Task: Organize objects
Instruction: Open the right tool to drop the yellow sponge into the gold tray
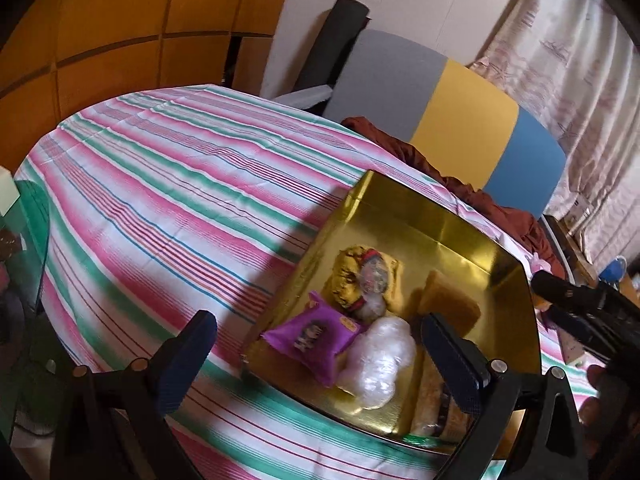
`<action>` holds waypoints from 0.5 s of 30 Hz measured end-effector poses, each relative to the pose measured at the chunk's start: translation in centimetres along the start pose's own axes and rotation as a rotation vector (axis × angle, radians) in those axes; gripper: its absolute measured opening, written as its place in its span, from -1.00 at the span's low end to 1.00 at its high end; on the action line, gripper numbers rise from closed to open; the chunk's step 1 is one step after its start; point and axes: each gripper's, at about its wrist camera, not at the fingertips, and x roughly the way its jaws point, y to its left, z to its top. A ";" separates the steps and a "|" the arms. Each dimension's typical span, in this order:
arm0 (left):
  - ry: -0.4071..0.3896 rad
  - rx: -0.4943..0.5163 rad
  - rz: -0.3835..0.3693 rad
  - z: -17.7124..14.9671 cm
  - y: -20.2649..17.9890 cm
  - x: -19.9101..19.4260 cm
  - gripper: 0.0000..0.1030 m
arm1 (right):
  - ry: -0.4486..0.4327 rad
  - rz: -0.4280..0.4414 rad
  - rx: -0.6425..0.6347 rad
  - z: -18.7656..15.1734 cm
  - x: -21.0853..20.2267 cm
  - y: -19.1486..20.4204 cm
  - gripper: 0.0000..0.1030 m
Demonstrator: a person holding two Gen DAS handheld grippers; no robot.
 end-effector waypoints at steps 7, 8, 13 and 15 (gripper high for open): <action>0.014 0.055 -0.033 -0.7 -2.5 -0.3 1.00 | -0.070 -0.076 0.037 -1.0 -3.2 -3.9 0.60; 0.015 0.062 -0.040 -0.8 -2.9 -0.3 1.00 | -0.072 -0.082 0.046 -1.1 -3.3 -4.4 0.60; 0.026 0.130 -0.092 -1.5 -5.6 -0.7 1.00 | -0.054 -0.122 0.106 -2.9 -3.6 -8.3 0.60; 0.032 0.158 -0.112 -2.0 -6.7 -0.8 1.00 | -0.045 -0.129 0.133 -3.7 -3.6 -9.8 0.60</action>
